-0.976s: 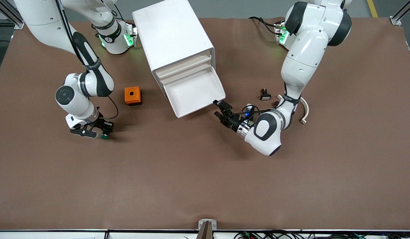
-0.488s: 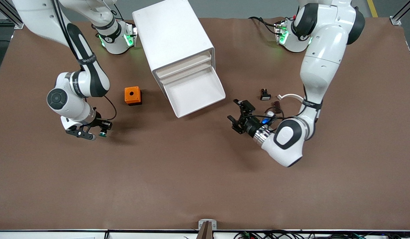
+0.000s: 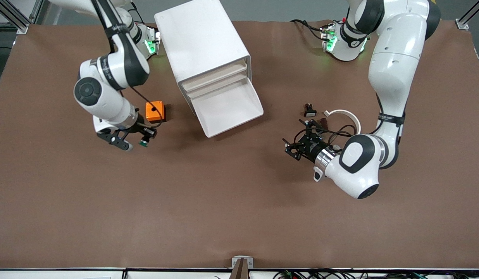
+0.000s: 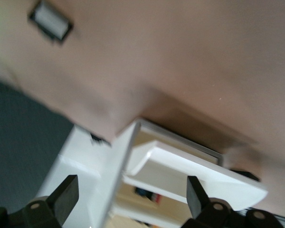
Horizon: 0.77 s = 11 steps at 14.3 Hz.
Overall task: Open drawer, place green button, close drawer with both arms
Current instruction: 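Carry the green button into the open drawer with the right gripper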
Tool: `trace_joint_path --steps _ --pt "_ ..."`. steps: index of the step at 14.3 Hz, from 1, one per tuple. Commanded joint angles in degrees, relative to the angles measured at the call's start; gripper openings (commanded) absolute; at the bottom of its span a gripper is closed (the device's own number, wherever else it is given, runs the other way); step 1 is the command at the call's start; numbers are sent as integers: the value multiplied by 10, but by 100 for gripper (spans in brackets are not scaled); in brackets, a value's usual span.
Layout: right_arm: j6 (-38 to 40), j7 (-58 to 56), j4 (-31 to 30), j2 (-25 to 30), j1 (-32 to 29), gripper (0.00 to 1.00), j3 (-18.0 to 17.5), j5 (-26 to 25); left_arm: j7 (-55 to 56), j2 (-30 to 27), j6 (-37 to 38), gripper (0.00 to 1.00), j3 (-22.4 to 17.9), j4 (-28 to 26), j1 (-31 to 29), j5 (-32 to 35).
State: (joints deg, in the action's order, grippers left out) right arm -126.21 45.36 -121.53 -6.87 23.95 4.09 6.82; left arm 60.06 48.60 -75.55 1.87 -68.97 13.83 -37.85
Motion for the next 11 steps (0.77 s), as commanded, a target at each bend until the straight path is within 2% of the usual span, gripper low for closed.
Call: trace_joint_path --steps 1,4,7,11 --pt "27 95 26 12 55 0 6 12 -110 -28 -50 100 -2 0 9 58" --pt "26 184 53 6 117 0 6 12 -157 -47 -184 100 1 0 19 138" --pt "16 228 54 -2 169 0 7 12 -208 -61 -232 100 1 -2 22 172" --pt "-12 286 65 -43 221 0 7 10 -216 -89 -294 100 2 -4 30 255"
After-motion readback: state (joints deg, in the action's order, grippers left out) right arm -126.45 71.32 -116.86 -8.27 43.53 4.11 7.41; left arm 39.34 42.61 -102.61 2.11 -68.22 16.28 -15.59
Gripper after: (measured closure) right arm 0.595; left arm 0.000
